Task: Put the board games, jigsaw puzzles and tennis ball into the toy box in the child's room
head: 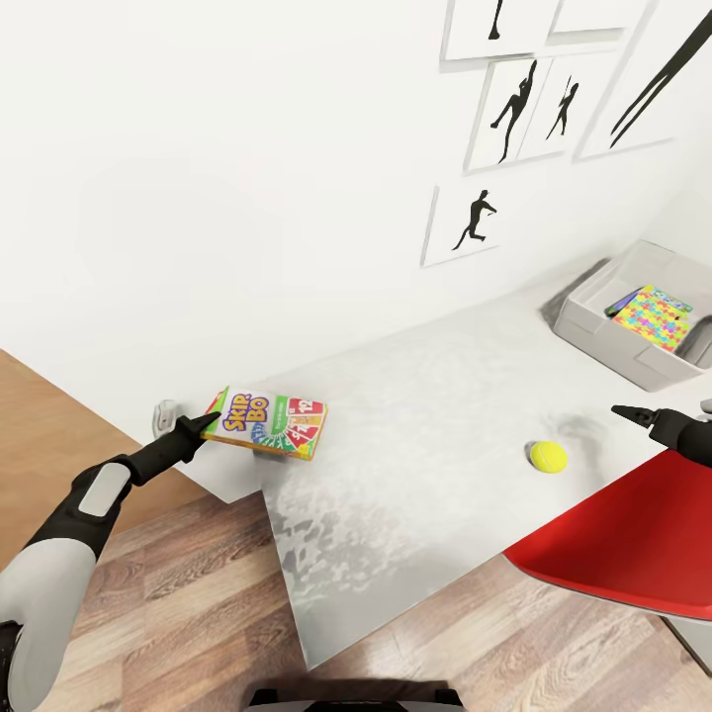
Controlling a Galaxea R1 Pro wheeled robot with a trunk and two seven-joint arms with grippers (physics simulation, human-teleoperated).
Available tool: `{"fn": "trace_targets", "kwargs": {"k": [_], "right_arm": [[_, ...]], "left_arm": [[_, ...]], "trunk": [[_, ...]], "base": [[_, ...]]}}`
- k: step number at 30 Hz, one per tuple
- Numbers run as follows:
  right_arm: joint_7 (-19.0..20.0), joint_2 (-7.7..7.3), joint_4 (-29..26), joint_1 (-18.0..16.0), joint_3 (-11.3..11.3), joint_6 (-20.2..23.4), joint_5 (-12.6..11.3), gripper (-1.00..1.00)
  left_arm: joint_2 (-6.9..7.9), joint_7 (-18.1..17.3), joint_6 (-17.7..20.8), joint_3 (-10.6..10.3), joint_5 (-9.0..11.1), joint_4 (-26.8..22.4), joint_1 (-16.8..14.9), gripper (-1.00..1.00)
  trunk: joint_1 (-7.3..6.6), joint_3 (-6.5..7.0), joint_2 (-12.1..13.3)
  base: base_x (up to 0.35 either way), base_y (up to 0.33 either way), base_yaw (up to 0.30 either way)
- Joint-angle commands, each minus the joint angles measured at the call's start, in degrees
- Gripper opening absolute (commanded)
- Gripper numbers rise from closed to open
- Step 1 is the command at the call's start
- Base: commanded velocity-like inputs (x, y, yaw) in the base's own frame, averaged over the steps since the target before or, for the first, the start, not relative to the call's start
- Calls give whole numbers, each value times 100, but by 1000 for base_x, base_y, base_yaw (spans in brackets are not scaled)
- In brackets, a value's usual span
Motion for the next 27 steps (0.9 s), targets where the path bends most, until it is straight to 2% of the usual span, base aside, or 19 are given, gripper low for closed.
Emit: {"fn": "trace_targets", "kwargs": {"k": [1, 9, 27], "right_arm": [[-59, -2, -4, -5, -2, 23, -61, 100], [-57, -2, -4, -8, 6, 23, -61, 100], [-40, -2, -4, -7, 17, 23, -62, 100]], "left_arm": [[0, -21, 21, 24, -20, 3, -3, -100], [-3, -335, 42, 12, -9, -44, 7, -100], [-2, -702, 97, 25, -1, -245, 50, -100]], "trunk": [[4, -8, -9], [4, -8, -9], [4, -8, -9]], "base": [[0, 0, 0], [0, 0, 0], [0, 0, 0]]}}
